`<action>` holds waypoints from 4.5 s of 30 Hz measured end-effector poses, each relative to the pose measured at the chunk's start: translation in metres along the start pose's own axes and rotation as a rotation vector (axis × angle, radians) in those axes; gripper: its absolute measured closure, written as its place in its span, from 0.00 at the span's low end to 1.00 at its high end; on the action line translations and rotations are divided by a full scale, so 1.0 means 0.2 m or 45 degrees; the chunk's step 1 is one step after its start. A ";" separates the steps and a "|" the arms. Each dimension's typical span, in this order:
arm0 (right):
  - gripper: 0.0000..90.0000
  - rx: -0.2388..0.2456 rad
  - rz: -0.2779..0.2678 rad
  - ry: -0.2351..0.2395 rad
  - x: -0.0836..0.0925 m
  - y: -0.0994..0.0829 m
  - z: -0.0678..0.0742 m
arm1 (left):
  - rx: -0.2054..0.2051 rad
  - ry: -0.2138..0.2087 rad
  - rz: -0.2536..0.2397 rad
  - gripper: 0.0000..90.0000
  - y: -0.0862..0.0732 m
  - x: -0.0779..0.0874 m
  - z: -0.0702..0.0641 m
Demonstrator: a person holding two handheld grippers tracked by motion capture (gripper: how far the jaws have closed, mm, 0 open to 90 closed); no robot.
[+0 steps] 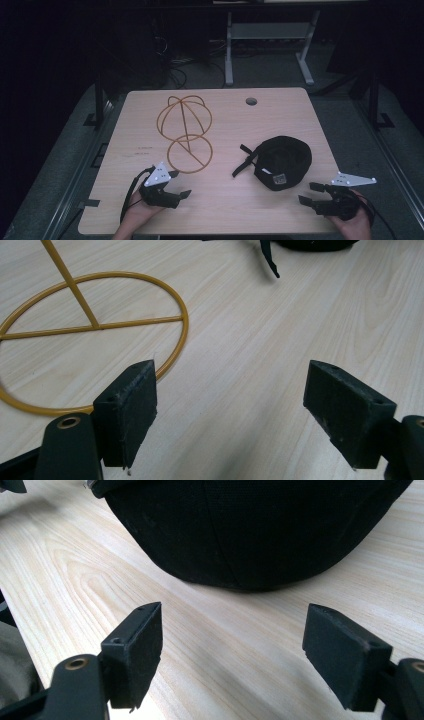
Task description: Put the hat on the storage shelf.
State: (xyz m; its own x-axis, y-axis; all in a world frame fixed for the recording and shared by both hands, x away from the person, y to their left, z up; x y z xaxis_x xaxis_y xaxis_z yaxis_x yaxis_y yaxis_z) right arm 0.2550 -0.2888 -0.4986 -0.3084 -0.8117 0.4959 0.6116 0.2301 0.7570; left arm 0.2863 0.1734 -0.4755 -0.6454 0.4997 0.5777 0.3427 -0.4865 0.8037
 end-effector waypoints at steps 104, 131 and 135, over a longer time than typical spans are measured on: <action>0.26 0.009 -0.037 0.019 0.05 -0.02 -0.01 | -0.385 -0.572 0.145 0.68 0.79 -0.68 -0.72; 0.26 0.099 -0.229 0.071 0.03 0.13 0.09 | -0.247 -0.732 -0.083 0.88 1.07 -0.43 -0.68; 0.25 0.110 -0.257 0.095 0.02 0.16 0.10 | -0.260 -0.749 -0.094 0.88 1.11 -0.41 -0.70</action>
State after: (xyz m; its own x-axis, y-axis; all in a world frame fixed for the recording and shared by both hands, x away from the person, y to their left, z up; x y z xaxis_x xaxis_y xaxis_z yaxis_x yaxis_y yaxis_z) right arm 0.2585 -0.2737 -0.4630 -0.3615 -0.8828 0.3001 0.4770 0.1015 0.8730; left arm 0.3193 -0.0752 -0.3648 -0.1583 0.8198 0.5504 0.1370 -0.5338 0.8344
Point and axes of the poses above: each handheld gripper's, and its own axes: x roughly backward along the jaws, y roughly out of its top, z roughly to its left, the point moved 5 cm from there along -x, roughly forward along the jaws, and after that the axes turned 15 degrees about y, right-handed, at the moved point
